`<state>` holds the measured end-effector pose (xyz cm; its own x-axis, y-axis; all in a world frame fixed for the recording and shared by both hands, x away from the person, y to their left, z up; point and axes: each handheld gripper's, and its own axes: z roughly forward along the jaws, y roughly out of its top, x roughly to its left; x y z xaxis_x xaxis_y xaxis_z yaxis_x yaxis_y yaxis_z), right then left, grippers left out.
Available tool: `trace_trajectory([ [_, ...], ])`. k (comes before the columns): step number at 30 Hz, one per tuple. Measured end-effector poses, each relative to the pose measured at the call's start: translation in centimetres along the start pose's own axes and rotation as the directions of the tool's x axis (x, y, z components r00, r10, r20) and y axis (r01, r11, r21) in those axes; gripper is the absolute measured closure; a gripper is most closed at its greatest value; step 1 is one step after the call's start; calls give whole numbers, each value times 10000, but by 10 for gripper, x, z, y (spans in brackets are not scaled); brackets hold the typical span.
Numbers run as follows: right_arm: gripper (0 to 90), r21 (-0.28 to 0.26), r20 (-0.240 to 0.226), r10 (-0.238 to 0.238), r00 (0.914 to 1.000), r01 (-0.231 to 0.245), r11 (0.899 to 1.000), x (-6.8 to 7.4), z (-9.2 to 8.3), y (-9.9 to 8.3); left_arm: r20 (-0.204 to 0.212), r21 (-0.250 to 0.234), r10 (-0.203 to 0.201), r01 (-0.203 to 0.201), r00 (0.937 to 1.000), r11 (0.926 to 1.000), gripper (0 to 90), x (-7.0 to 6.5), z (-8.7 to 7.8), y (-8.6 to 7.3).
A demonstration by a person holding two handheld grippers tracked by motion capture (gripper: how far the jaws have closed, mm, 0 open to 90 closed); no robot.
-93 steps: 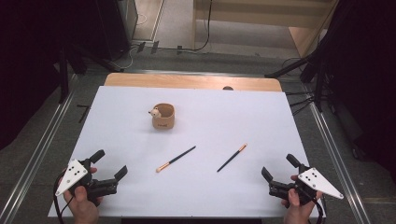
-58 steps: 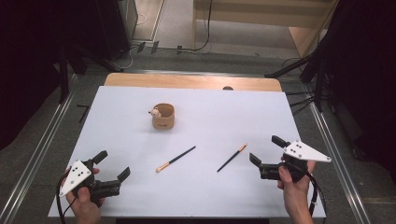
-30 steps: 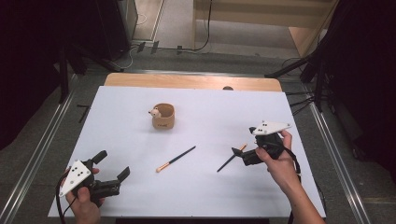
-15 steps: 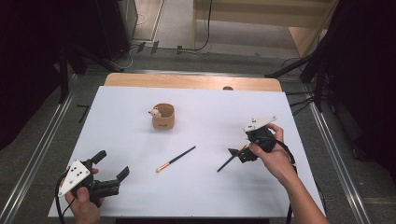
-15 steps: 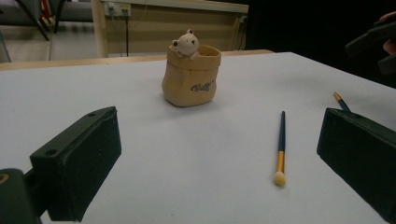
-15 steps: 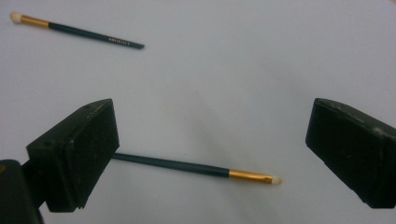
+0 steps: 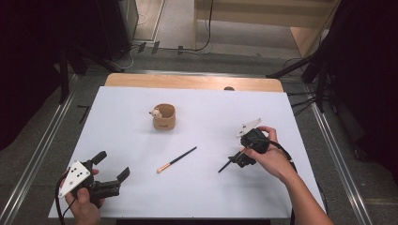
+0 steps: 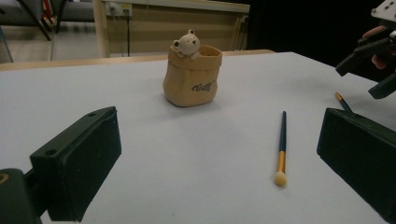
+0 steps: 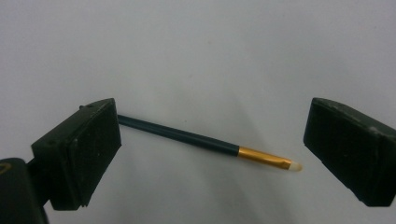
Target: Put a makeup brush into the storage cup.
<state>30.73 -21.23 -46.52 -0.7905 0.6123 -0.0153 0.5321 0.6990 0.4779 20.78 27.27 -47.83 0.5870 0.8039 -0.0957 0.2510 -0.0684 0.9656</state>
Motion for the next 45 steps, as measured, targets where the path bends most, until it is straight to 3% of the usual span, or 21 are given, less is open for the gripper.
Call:
trace_trajectory([
  [5,50,579,-119,-673,9977,679,9960,1,7,6,-11,5,-6,6,10000,10000,0,0,0,0],
  [9,56,1064,-83,-961,9953,964,9896,4,12,7,-5,-10,-29,29,10000,10000,0,1,-1,0],
  [11,63,1504,-105,-1182,9929,1184,9815,7,17,7,-4,-5,-32,32,10000,10000,0,1,-1,0],
  [17,118,1996,-333,-1515,9879,1551,9675,10,25,9,-6,-21,-41,41,10000,10000,0,1,-2,0],
  [32,159,2455,-398,-1355,9900,1411,9591,7,30,5,63,22,-6,5,10000,10000,0,0,0,0],
  [36,198,2393,-678,-1301,9892,1427,9604,5,30,3,60,56,4,-5,10000,10000,0,-1,0,0],
  [37,219,2391,-720,-1309,9888,1445,9602,5,30,3,78,60,19,-19,10000,10000,0,-1,0,0],
  [38,341,2408,-826,-1327,9877,1490,9591,4,27,3,93,65,21,-22,10000,10000,0,-1,0,0],
  [39,341,2408,-826,-1327,9877,1490,9591,4,27,3,111,66,12,-13,9999,10000,0,-1,0,0],
  [40,581,2425,-718,-1248,9896,1387,9602,2,23,4,127,64,-1,0,9999,10000,0,-1,0,0],
  [43,674,2526,-676,-911,9935,1054,9618,-1,22,4,209,68,25,-27,9998,10000,0,-2,0,0],
  [44,818,2475,-608,-679,9958,810,9655,-3,21,2,228,80,47,-49,9997,10000,0,-3,1,0],
  [45,818,2475,-608,-679,9958,810,9655,-3,21,2,240,122,102,-105,9997,9999,0,-4,1,0],
])
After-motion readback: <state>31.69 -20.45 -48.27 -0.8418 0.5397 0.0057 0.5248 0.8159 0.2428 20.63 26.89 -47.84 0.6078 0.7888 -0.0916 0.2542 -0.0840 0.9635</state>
